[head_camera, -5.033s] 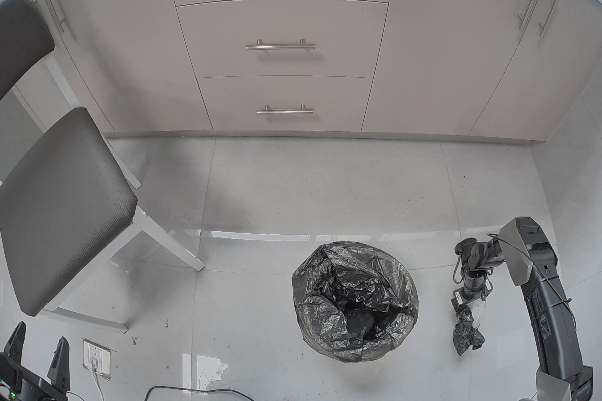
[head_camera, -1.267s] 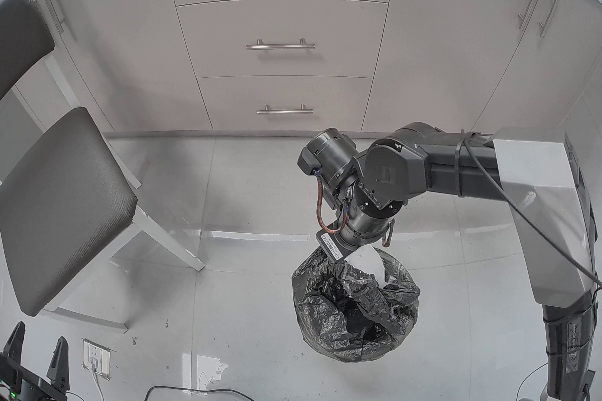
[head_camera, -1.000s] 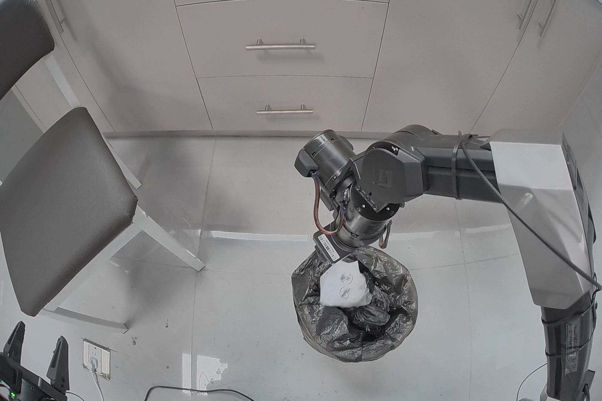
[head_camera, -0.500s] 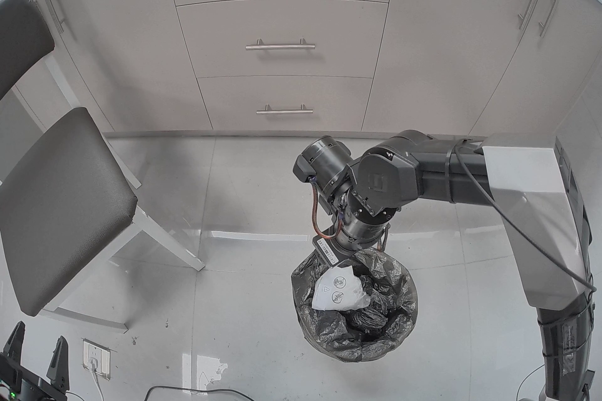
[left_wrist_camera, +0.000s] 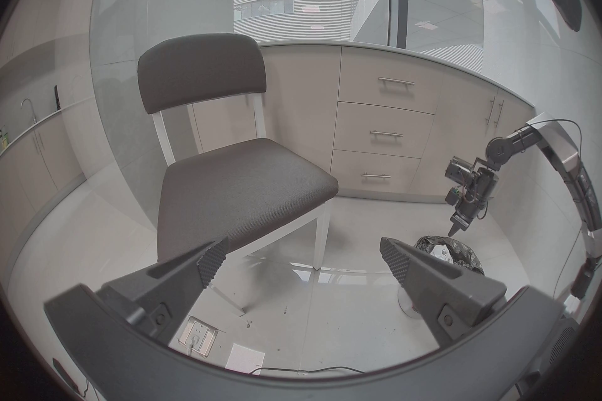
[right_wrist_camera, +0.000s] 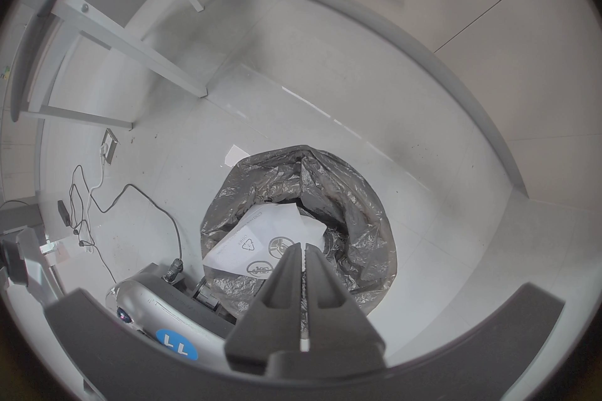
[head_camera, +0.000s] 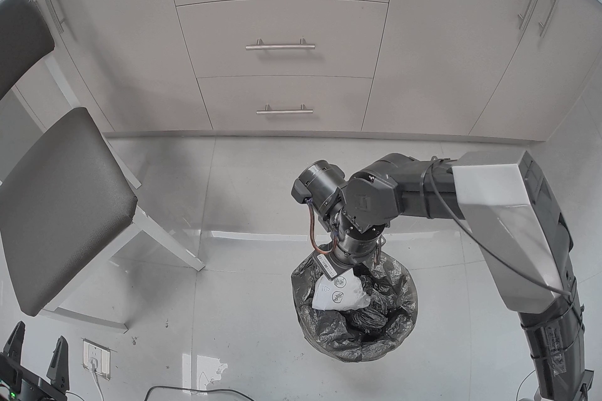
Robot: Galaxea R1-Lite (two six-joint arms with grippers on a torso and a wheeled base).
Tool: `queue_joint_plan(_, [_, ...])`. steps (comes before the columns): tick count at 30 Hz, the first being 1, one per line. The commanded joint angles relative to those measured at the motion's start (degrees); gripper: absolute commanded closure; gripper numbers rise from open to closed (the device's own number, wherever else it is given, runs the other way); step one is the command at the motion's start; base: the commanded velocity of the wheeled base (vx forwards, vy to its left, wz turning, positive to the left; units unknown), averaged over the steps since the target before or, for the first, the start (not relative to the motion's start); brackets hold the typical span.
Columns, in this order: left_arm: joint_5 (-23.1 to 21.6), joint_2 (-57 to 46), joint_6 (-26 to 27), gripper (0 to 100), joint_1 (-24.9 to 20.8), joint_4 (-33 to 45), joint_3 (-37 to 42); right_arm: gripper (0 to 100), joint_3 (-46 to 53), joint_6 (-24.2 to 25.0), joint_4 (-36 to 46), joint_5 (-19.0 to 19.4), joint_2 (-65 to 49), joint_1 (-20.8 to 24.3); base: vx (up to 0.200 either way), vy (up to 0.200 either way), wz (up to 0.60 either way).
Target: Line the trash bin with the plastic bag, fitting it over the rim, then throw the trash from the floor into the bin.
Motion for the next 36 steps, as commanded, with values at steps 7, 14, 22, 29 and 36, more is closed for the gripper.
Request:
queue_joint_plan(7, [0.0,0.1,0.1,0,0.0,0.0,0.0,100,0.0,0.8,0.1,0.2,6.8,0.0,0.000,0.000,0.00])
queue_joint_plan(14, [0.0,0.1,0.1,0,0.0,0.0,0.0,100,0.0,0.9,-0.4,0.1,9.7,0.1,0.000,0.000,0.00])
queue_joint_plan(22, [0.0,0.1,0.1,0,0.0,0.0,0.0,100,0.0,0.8,-6.2,0.1,13.5,-1.0,0.000,0.000,0.00])
queue_joint_plan(29, [0.0,0.1,0.1,0,0.0,0.1,0.0,100,0.0,0.6,-10.3,0.1,17.1,-2.5,0.000,0.000,0.00])
queue_joint_plan(36, [0.0,0.0,0.1,0,-0.1,0.1,0.0,100,0.0,0.4,-13.0,-0.1,20.0,-3.9,0.000,0.000,0.00])
